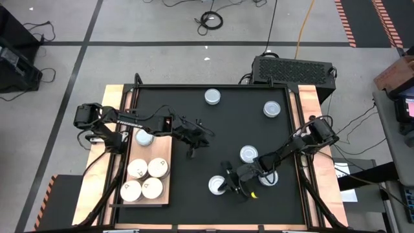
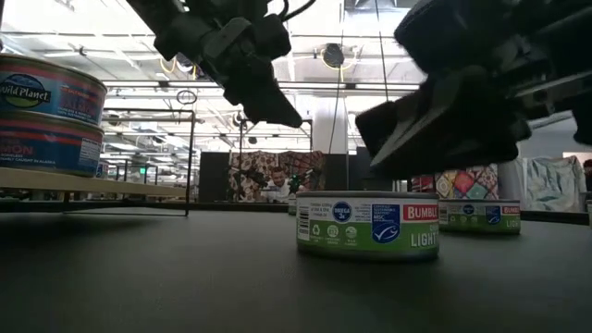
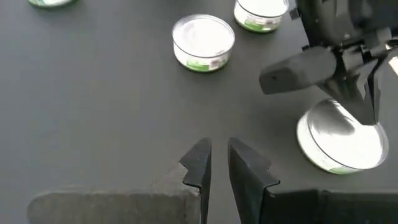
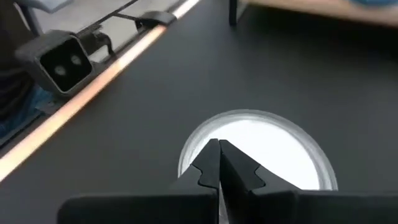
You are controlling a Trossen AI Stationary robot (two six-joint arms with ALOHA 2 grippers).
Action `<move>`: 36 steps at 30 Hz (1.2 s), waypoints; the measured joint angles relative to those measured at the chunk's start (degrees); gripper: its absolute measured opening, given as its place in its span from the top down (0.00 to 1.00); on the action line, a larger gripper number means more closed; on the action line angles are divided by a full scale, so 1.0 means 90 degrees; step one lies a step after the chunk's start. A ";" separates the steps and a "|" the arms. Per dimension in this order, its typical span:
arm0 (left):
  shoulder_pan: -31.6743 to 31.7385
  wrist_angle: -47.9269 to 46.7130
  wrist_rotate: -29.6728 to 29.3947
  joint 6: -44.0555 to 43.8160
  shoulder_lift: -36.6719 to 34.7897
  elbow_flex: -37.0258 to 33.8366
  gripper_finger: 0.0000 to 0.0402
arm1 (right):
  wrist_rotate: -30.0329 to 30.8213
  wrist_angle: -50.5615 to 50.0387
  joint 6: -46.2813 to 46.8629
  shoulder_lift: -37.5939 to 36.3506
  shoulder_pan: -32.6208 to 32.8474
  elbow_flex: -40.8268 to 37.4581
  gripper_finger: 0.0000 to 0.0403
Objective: Stack canned seafood by type on shelf
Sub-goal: Put the green tuna can aligned with the other green tuna can on the shelf
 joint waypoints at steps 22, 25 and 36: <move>-0.1094 -0.0560 0.0325 -0.0373 0.1233 0.1288 0.83 | 0.0023 -0.2436 0.0762 -0.1048 0.0444 0.0007 1.00; -0.1218 -0.1390 0.0137 -0.0277 0.1536 0.1839 0.77 | 0.0213 -0.2428 0.0766 -0.1048 0.0453 0.0004 1.00; -0.1199 -0.2220 -0.0054 -0.0350 0.2366 0.2817 0.69 | 0.0206 -0.2445 0.1099 -0.1048 0.0668 0.0004 1.00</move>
